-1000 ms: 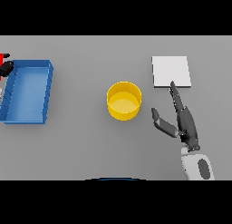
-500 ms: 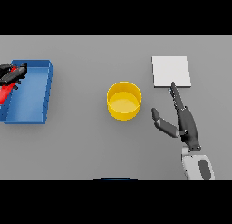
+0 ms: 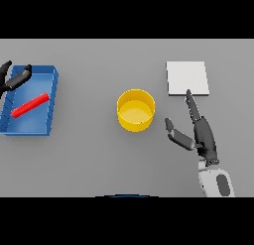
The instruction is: Pick up the red beaker and tilt it to pour out 1 green nut into yellow bowl. Pick up the yellow bowl and place it on the metallic measuring scale.
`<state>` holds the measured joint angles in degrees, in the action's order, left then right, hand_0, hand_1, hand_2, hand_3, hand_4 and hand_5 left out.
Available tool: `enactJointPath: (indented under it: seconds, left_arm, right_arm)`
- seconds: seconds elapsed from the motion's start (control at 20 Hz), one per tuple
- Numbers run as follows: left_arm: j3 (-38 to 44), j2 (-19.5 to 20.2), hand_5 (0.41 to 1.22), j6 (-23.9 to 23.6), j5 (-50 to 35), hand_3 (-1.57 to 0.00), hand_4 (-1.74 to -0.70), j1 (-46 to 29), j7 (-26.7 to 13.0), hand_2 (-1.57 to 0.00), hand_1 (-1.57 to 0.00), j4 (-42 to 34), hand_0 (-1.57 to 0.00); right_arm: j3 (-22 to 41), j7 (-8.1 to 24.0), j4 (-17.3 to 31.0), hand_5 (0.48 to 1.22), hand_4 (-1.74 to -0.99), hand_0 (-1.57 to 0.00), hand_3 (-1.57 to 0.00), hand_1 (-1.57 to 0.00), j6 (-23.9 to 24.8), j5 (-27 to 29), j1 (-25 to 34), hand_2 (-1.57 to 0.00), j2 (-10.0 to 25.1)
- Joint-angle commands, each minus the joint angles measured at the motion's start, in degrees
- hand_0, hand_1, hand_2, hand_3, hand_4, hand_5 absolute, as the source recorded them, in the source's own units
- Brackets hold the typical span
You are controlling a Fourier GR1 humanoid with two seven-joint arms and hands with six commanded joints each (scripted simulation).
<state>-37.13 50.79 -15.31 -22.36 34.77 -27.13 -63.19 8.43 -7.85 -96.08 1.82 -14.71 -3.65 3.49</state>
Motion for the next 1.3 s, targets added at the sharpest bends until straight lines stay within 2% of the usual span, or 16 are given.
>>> enactJointPath:
  seconds: [0.0, 0.1, 0.15, 0.25, 0.3, 0.35, 0.45, 0.5, 0.6, 0.7, 0.85, 0.95, 1.25]
  left_arm:
    - [0.47, -0.04, 0.658, -0.65, 0.12, -0.05, -0.71, -0.23, 1.63, -0.06, -0.06, 0.45, -0.07]
    - [1.33, -0.23, 0.674, -1.4, -0.44, -0.03, -0.71, -0.85, 4.3, -0.04, -0.04, 0.04, -0.04]
    - [1.4, -0.24, 0.679, -1.69, -0.41, -0.02, -0.71, -0.91, 4.58, -0.03, -0.03, -0.18, -0.03]
    - [1.29, 0.02, 0.689, -2.47, -0.08, -0.01, -0.71, -0.96, 4.44, -0.02, -0.02, -0.86, -0.02]
    - [1.36, 0.12, 0.683, -2.24, -0.39, -0.01, -0.71, -0.75, 3.96, -0.01, -0.01, -1.31, -0.02]
    - [1.69, 0.03, 0.676, -1.98, -0.91, -0.01, -0.72, -0.81, 4.49, -0.01, -0.01, -1.4, -0.01]
    - [1.86, -0.61, 0.667, -2.14, -1.07, -0.01, -0.72, -0.85, 5.38, -0.01, -0.01, -0.88, -0.01]
    - [1.82, -0.71, 0.664, -1.93, -1.18, 0.0, -0.72, -0.92, 5.39, -0.01, -0.01, -0.75, -0.01]
    - [1.64, -0.64, 0.667, -2.21, -1.11, 0.0, -0.72, -0.95, 4.98, 0.0, 0.0, -1.25, 0.0]
    - [1.54, -0.33, 0.672, -1.88, -1.09, 0.0, -0.71, -1.16, 5.18, 0.0, 0.0, -1.44, 0.0]
    - [1.88, 0.19, 0.682, -2.15, -1.83, 0.0, -0.71, -1.94, 5.04, 0.0, 0.0, -2.71, 0.0]
    - [2.27, 0.37, 0.684, -1.88, -2.39, 0.0, -0.72, -2.32, 5.51, 0.0, 0.0, -2.84, 0.0]
    - [2.47, 0.21, 0.686, -1.91, -2.64, 0.0, -0.72, -2.63, 6.02, 0.0, 0.0, -2.53, 0.0]
  right_arm:
    - [0.19, 1.0, -0.59, 0.672, -1.175, 0.0, 0.0, 0.0, 0.67, -1.32, -0.22, 0.0, 0.4]
    - [1.35, 0.96, -0.54, 0.691, -1.146, 0.0, 0.0, 0.0, -0.12, -3.49, 0.57, 0.0, 1.86]
    - [1.91, -0.19, -0.18, 0.703, -1.132, 0.0, 0.0, 0.0, -1.61, -3.83, 1.0, 0.0, 3.12]
    - [3.86, -0.5, -0.13, 0.728, -1.153, 0.0, 0.0, 0.0, -4.98, -5.97, 3.19, 0.0, 6.17]
    - [4.82, 0.72, 0.05, 0.728, -1.172, 0.0, 0.0, 0.0, -6.59, -7.83, 4.78, 0.0, 8.2]
    - [5.98, 2.44, -0.07, 0.716, -1.19, 0.0, 0.0, 0.0, -8.17, -10.5, 6.89, 0.0, 10.73]
    - [9.61, 3.46, 0.81, 0.704, -1.216, 0.0, 0.0, 0.0, -10.82, -16.81, 11.02, 0.0, 14.61]
    - [11.58, 3.38, 1.69, 0.701, -1.22, 0.0, 0.0, 0.0, -12.25, -19.4, 13.49, 0.0, 15.85]
    - [15.05, 1.02, 4.13, 0.703, -1.233, 0.0, 0.0, 0.0, -14.45, -24.11, 18.04, 0.0, 18.71]
    - [18.88, -1.07, 6.76, 0.703, -1.228, 0.0, 0.0, 0.0, -16.28, -28.27, 22.05, 0.0, 19.94]
    - [22.22, -1.89, 10.26, 0.705, -1.213, 0.0, 0.0, 0.0, -19.85, -31.13, 27.68, 0.0, 20.56]
    - [24.39, -4.04, 12.73, 0.705, -1.212, 0.0, 0.0, 0.0, -21.81, -32.64, 30.89, 0.0, 21.21]
    - [29.86, -4.52, 21.44, 0.702, -1.226, 0.0, 0.0, 0.0, -25.07, -36.95, 37.87, 0.0, 19.37]
